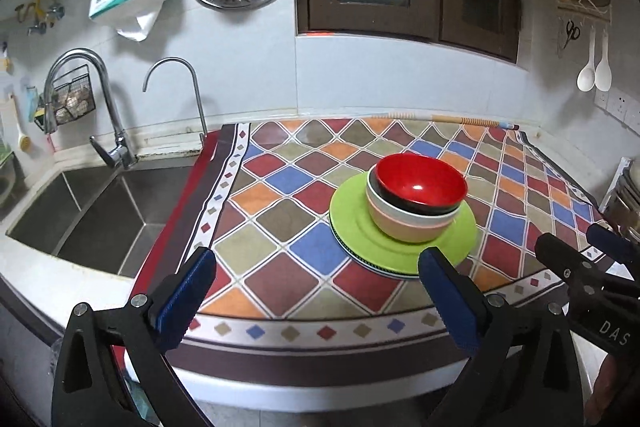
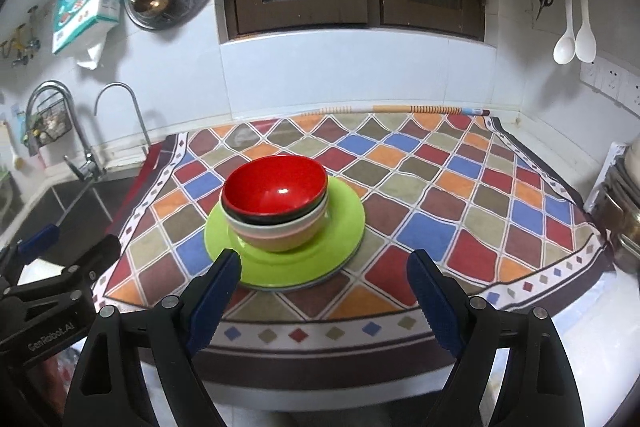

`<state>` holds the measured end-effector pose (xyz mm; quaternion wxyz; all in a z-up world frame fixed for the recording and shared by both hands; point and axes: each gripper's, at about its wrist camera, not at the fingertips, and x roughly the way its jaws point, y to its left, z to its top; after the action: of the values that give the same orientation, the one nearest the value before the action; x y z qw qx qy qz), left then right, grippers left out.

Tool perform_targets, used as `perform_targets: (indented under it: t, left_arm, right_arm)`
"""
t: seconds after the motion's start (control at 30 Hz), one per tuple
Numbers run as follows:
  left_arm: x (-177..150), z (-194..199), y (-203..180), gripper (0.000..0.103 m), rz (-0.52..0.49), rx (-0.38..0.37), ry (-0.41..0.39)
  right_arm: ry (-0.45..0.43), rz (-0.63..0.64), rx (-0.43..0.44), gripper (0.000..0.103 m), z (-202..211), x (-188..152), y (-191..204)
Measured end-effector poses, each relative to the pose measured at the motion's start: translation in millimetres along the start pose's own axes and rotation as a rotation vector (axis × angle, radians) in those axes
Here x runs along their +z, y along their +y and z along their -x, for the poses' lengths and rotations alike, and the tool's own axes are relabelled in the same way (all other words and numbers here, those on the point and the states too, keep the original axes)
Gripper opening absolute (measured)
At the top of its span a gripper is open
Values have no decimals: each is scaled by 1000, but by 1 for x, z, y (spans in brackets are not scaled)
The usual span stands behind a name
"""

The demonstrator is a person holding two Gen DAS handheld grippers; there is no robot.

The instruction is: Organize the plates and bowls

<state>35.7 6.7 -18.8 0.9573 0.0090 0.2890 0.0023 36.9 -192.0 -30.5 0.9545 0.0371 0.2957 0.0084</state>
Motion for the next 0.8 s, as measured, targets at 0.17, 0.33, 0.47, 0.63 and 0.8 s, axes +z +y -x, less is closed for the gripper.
perform_targets:
  t: [0.17, 0.33, 0.47, 0.63, 0.8]
  left_arm:
    - [-11, 21, -3, 103, 3, 9, -13]
    - [-20, 40, -5, 103, 11, 27, -21]
    - [-28, 51, -6, 103, 18, 33, -17]
    - [-34, 63, -7, 103, 18, 38, -25]
    - [-39, 74, -8, 103, 23, 41, -39]
  right_arm:
    - [-12, 15, 18, 89, 22, -12, -2]
    - [-31, 21, 29, 89, 42, -22, -4]
    - [-38, 27, 33, 89, 55, -29, -5]
    - [-44, 34, 42, 89, 67, -37, -6]
    - [-44, 29, 50, 89, 76, -43, -8]
